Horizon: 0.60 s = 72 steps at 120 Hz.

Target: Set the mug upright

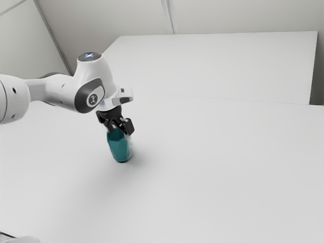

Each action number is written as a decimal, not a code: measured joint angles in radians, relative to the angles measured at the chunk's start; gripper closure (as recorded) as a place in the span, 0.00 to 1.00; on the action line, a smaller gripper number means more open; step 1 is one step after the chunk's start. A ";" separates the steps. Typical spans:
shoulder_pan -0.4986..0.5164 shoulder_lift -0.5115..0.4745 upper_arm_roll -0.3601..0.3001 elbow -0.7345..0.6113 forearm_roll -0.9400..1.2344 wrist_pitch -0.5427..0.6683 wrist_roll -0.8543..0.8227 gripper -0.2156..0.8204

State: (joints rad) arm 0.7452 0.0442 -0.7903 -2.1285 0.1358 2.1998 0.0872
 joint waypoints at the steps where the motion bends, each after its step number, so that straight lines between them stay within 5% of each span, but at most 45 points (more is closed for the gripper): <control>1: 0.000 0.000 0.000 0.006 0.000 -0.005 -0.001 0.28; 72: -0.006 0.007 -0.005 0.571 -0.077 -0.498 -0.051 0.21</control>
State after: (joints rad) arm 0.7390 0.0515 -0.7958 -1.5571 0.0590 1.7019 0.0366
